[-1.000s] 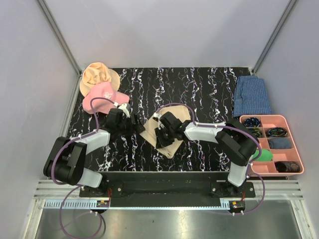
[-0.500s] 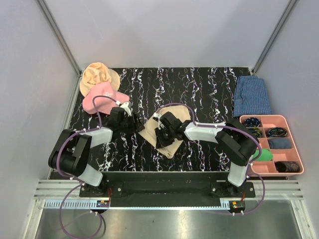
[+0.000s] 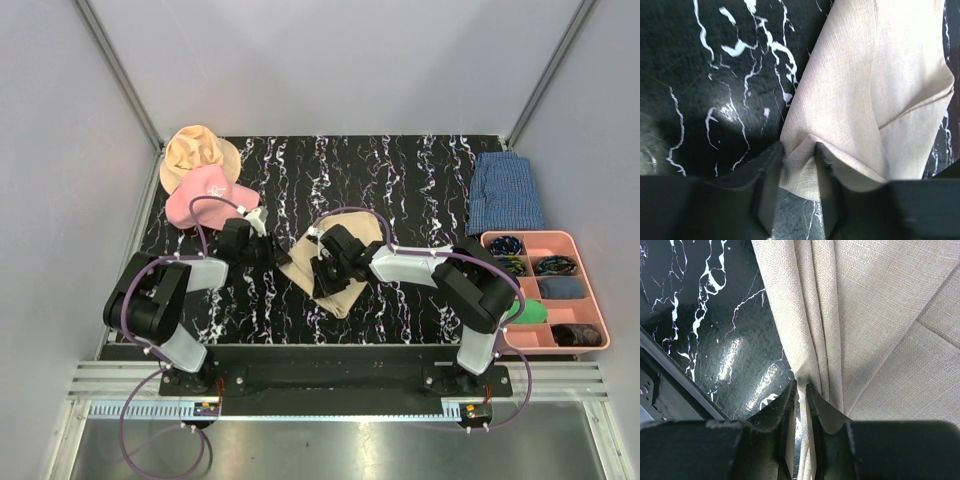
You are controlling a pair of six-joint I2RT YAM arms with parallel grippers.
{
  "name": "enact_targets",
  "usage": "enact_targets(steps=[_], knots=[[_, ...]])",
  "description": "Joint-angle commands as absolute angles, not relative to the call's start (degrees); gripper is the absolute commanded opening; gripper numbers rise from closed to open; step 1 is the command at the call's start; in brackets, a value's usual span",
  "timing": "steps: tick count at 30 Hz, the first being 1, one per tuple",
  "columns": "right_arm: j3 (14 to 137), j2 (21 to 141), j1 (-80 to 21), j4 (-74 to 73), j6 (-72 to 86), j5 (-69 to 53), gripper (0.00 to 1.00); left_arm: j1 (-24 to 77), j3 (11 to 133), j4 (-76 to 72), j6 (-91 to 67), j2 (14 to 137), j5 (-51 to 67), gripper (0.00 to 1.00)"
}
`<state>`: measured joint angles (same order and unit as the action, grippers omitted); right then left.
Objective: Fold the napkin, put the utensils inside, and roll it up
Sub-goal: Roll the napkin with the utensil
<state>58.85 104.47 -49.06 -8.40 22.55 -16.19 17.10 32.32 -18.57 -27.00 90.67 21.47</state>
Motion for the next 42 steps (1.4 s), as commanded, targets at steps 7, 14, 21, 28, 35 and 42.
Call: enact_targets(steps=[7, 14, 21, 28, 35, 42], knots=[[60.29, 100.82, -48.69, -15.9, 20.75, -16.17, 0.38, 17.05, 31.11, -13.98, -27.25, 90.71, 22.86, 0.0], [64.69, 93.79, -49.92, -19.51, 13.38, -12.41, 0.59, 17.14, 34.36, -5.03, -28.91, 90.17, 21.09, 0.0], [65.04, 95.88, -55.8, -17.15, 3.35, 1.48, 0.64, 16.96, 39.54, 3.77, -29.44, 91.93, 22.23, 0.0], [63.98, 99.57, -59.5, -9.76, -1.56, 7.82, 0.65, 16.96, 41.92, 9.05, -29.18, 92.64, 23.12, 0.0], [63.98, 103.62, -60.99, -6.33, -4.39, 6.42, 0.66, 16.96, 42.54, 10.11, -29.0, 93.52, 23.56, 0.0], [64.25, 107.39, -61.08, -5.89, -4.57, 8.52, 0.66, 16.88, 42.45, 10.37, -29.09, 93.43, 23.64, 0.0]])
